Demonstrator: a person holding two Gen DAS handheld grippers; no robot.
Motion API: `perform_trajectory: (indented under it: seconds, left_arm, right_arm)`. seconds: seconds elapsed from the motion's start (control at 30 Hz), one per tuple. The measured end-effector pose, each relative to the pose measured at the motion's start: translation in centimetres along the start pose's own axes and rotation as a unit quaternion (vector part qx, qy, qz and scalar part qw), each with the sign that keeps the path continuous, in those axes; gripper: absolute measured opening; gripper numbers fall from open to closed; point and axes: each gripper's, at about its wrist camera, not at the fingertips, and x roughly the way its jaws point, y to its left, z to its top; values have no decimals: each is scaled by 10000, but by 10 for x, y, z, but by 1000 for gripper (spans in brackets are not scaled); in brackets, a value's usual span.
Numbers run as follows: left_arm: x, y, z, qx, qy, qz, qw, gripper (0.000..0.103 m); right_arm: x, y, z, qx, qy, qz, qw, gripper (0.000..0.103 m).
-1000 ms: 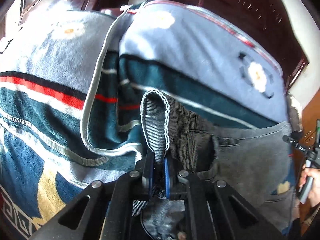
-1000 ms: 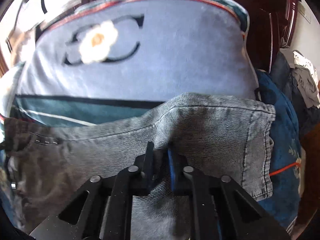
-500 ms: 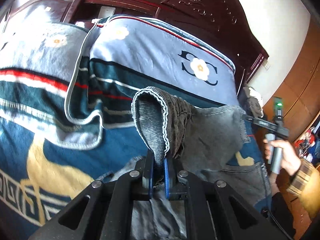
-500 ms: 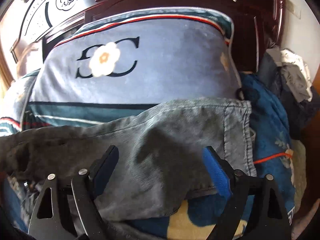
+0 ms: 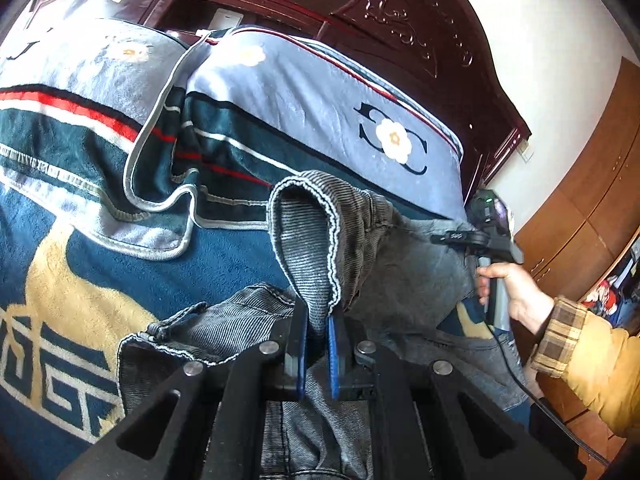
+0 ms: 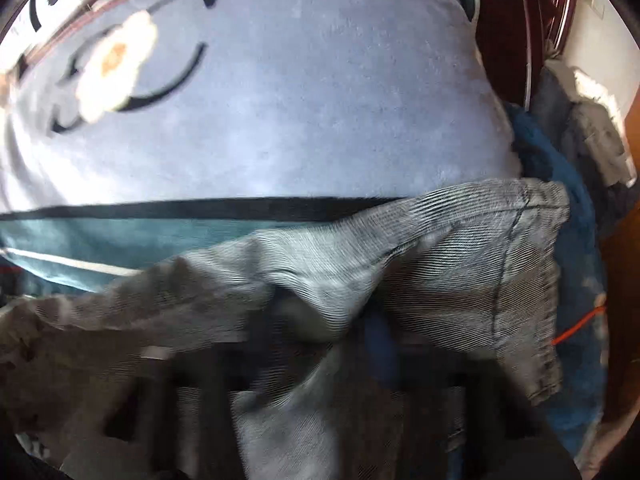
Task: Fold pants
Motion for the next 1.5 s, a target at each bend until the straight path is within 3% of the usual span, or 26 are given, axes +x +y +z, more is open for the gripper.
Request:
perform_trajectory:
  seconds: [0.07,0.2,0.37,0.5,0.7,0.87,0.97,1.0,1.07,1.13,1.17,1.2,1.23,1.37,1.5]
  left_arm:
    - [-1,-1,1,49,17,13,10000,10]
    - [-9,-4,4,162,50,119,9998,10]
    - [-27,-7,5,361,116,263,9989,10]
    - [-45,-8,1,513,215,244,9982,10]
    - [-65,-3,-24,730,562,189,9956,10]
    - [-62,7,-45,802,1245,210,9888,11]
    - [-60,10,-44,799,1543,240,9845,15]
    - [-57,9,-45,848,1767,305,9801,18]
    - [-52,6,-51,1027,2240,494,9679,19]
    - [-55,0,-55,1314,2410,715,9589,27]
    - [-58,-2,-55,1435,2415,879,9557,34]
    - [-62,-3,-55,1492,2396,1068,9534,52]
    - [-69,-2,-54,1489,2331,1182,9537,64]
    - [-97,13,-43,1225,2043,1375,9614,65]
    - [-119,27,-20,703,1489,1729,9711,65]
  right_arm:
    - [-11,-3,-4,-20,-139,126,9998,12]
    - [-50,-17,-21,-91,-505,504,9974,11]
    - [-96,-25,-40,-266,-894,685,9933,11]
    - [-132,-25,-70,-542,-1259,748,9877,11]
    - [-161,-29,-121,-517,-1427,930,9840,11]
    - [-166,-44,-181,-305,-1155,1077,9870,12]
    - [-160,-51,-225,-315,-713,1022,9917,17]
    - [-158,-52,-234,-312,-583,1010,9927,18]
    - [-154,-57,-254,-239,-222,1042,9940,30]
    - [-160,-63,-263,-92,-93,1033,9946,38]
    - [-166,-68,-262,57,-126,1050,9944,46]
    - [-173,-74,-260,201,-209,1072,9938,51]
    - [-179,-78,-258,317,-297,1101,9930,59]
    - [-201,-94,-246,622,-642,1182,9890,62]
    - [-205,-105,-228,825,-782,1289,9851,63]
